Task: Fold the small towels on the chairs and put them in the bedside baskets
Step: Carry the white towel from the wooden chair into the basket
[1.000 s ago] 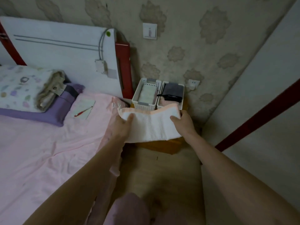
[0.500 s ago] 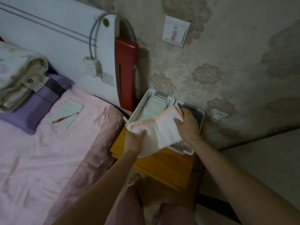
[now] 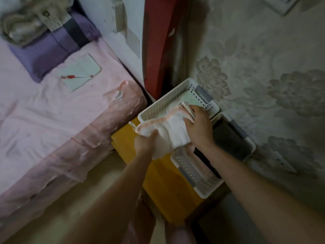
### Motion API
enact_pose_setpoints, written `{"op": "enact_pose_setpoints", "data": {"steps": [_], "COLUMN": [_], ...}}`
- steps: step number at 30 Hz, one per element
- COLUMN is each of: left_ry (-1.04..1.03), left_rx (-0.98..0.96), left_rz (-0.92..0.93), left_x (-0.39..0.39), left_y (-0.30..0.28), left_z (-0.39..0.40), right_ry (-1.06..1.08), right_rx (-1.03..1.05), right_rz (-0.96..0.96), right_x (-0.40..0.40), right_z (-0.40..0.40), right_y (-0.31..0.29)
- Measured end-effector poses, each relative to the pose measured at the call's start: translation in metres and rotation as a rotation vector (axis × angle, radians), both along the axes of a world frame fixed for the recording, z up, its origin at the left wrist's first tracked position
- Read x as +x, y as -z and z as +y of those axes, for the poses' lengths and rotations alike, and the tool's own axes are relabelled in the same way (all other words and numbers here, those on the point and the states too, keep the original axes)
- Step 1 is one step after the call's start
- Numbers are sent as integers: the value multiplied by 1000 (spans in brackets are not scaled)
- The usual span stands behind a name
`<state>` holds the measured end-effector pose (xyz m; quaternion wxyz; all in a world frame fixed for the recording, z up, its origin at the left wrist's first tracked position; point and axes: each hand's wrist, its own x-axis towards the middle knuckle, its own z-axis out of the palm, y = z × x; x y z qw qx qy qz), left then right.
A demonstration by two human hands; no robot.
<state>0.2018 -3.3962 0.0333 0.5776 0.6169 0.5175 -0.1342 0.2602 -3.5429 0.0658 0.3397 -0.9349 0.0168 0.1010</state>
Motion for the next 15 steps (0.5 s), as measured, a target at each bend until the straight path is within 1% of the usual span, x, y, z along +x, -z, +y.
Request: {"op": "enact_pose_setpoints", "data": {"steps": [3,8,11,15], "left_ry": [-14,-11,14,41], "left_rx": [-1,-5,28,133], "left_rz": [12,10,31,54], "left_x": [5,3,-9,-24], "left_y": [12,18,16,12], "left_z": [0,13,37,85], "right_ry": [-38,-119,-139,-166], "right_rx": [-21,-51,-56,-9], "right_rz": [12,14,51,100], "right_x": [-1,-1,-8,-19], "right_z": [5,28,47,76], "right_y": [16,22,24,27]}}
